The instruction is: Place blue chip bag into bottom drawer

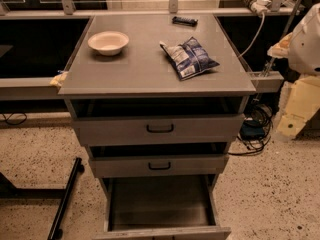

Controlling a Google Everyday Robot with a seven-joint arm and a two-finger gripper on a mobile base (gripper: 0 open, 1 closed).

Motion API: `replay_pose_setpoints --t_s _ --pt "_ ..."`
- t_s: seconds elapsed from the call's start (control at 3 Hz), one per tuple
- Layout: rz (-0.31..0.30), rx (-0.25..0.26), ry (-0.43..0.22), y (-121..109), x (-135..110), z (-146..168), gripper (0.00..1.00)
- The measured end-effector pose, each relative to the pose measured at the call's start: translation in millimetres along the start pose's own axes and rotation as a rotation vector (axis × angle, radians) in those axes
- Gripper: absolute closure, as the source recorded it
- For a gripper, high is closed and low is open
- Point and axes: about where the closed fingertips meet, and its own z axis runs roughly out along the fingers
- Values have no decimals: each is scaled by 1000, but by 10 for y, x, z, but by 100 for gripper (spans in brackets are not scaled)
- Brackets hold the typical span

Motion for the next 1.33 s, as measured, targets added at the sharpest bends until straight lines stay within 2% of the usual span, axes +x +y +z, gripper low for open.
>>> replay_pose_setpoints --t_s 0.33,0.67,1.0,1.33 --pt "0 0 0 0 0 0 0" --pt "26 71 -69 -391 -113 93 0" --pt "83 190 -194 -1140 -311 264 0" --pt "148 270 -342 -1931 -497 479 0"
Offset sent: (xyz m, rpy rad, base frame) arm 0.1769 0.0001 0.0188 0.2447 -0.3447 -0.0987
